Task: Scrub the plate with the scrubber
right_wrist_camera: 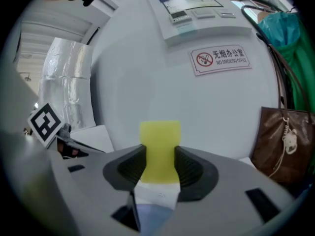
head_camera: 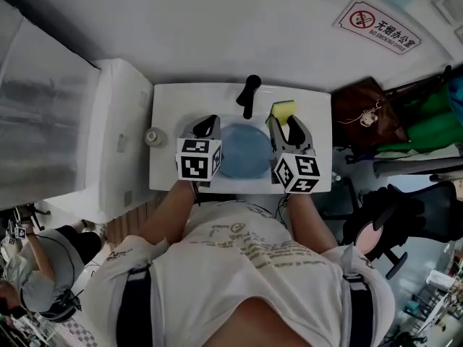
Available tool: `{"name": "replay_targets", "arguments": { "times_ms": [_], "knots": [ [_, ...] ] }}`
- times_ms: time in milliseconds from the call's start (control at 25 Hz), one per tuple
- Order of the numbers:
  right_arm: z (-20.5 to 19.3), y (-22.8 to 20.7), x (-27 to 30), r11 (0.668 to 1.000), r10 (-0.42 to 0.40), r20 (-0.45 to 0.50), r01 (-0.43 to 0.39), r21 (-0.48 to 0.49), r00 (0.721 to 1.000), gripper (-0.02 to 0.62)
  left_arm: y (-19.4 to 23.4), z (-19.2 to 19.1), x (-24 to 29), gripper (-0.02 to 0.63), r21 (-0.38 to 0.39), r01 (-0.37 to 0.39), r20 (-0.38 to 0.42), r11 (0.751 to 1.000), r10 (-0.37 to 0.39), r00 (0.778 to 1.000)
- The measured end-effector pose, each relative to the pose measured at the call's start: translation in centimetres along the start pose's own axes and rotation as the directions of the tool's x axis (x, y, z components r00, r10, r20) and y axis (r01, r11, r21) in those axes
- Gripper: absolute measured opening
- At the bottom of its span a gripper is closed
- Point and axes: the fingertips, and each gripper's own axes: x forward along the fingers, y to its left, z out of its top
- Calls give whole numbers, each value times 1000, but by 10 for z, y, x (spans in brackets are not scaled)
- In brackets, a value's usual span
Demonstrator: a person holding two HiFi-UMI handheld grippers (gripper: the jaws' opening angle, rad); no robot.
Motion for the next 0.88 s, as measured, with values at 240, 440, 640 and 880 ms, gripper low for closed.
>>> {"name": "replay_targets", "arguments": {
  "times_ms": [240,440,640,880],
  "knots": [
    [-52,1,-3,1000,25,-122,-26,-12,992,184,11,-71,16,23,-31,-8,-196,999,2,981],
    [-78,4,-8,999,32,-179,-36,-19,983,185,16,-126,28,30,-57,3,-333,998,-22,943],
    [-87,2,-15,1000,19,-194,-20,-6,981,186,24,-168,39,193,-176,-18,-439,984,-62,896],
    [-87,-9,-23,1000,-21,-190,22,3,982,186,39,-206,58,195,-218,-74,-551,973,-60,832]
  ]
}}
